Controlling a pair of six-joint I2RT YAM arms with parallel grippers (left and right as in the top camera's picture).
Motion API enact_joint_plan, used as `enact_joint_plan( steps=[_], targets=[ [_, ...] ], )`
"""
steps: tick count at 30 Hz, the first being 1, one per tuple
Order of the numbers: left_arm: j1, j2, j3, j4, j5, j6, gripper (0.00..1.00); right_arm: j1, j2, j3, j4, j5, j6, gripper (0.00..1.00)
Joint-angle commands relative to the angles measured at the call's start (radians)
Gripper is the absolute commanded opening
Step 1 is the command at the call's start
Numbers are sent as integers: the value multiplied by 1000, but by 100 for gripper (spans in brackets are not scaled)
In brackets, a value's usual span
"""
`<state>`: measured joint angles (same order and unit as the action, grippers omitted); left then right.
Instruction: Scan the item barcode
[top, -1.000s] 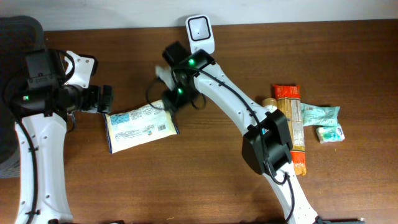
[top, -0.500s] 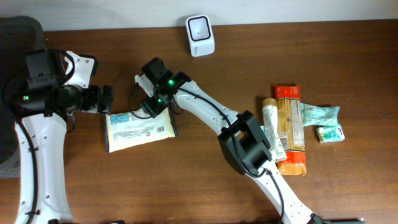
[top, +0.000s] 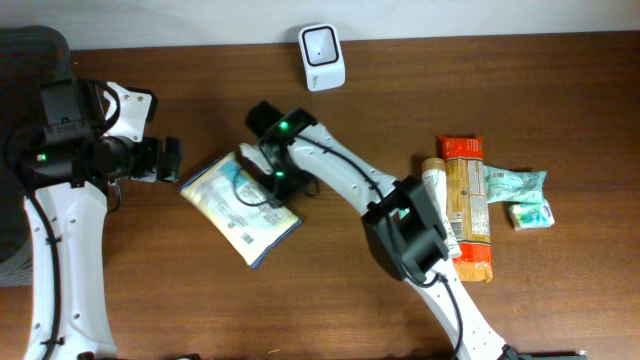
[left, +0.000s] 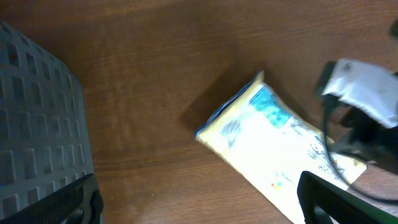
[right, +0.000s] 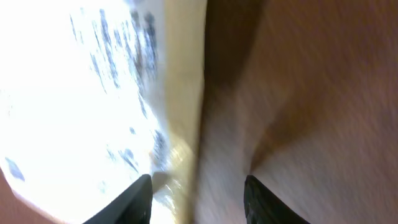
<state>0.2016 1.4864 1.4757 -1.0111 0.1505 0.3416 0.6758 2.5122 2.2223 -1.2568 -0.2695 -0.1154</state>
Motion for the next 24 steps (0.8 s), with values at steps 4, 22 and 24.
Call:
enact_joint_plan(
  steps=[4, 22, 24],
  targets=[
    [2, -6, 9, -1, 10, 12, 99, -101, -66, -10, -135, -169, -11, 63],
    [2, -6, 9, -1, 10, 12, 99, 4, 4, -248, 191, -407, 153, 80],
    [2, -6, 9, -1, 10, 12, 99, 6, 4, -273, 264, -407, 294, 66]
  ],
)
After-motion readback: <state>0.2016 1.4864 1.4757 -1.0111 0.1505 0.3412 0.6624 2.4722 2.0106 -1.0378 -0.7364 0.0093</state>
